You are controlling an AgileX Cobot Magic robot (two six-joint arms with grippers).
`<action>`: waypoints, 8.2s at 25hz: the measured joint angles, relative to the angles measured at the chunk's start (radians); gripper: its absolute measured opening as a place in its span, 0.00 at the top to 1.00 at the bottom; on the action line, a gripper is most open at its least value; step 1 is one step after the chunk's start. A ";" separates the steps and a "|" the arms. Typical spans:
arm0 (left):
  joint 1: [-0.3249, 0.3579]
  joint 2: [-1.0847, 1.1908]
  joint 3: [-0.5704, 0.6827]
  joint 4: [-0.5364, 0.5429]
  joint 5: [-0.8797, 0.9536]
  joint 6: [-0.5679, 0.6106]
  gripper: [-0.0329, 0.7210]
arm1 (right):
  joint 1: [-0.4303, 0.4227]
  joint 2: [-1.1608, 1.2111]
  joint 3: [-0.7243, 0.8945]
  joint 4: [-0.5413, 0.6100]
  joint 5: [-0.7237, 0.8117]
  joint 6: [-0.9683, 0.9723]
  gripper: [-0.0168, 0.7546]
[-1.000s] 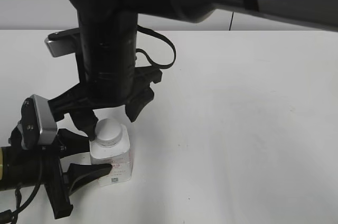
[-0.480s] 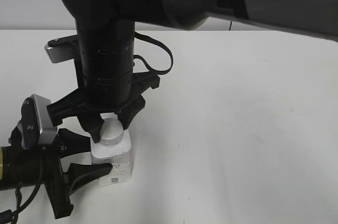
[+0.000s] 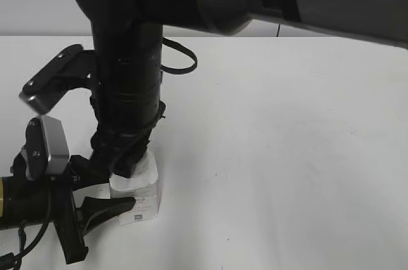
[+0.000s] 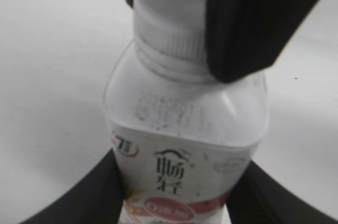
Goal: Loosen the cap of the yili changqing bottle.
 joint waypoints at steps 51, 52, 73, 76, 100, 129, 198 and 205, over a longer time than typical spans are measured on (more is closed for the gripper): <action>0.000 0.000 0.000 0.001 0.002 0.000 0.49 | -0.003 -0.040 -0.033 -0.008 0.002 0.628 0.22; 0.000 0.000 0.000 0.001 0.001 0.000 0.49 | -0.003 -0.040 -0.021 -0.009 0.002 0.635 0.22; 0.000 0.000 0.000 0.001 0.000 0.000 0.49 | -0.003 -0.012 0.010 0.004 -0.001 0.642 0.48; 0.000 0.000 0.000 0.001 0.000 0.000 0.49 | -0.003 -0.012 0.010 0.005 -0.001 0.559 0.48; 0.000 0.000 0.000 -0.006 0.001 -0.001 0.49 | -0.003 -0.012 -0.028 0.017 0.008 -0.593 0.48; 0.000 0.000 0.000 -0.003 0.001 -0.001 0.49 | -0.424 -0.126 -0.029 0.007 0.006 0.179 0.48; 0.196 -0.042 0.026 -0.053 0.124 -0.023 0.21 | -0.658 -0.127 0.461 0.054 -0.269 0.283 0.22; 0.253 -0.176 0.026 -0.388 0.026 -0.025 0.35 | -0.658 -0.127 0.373 0.037 -0.255 0.283 0.22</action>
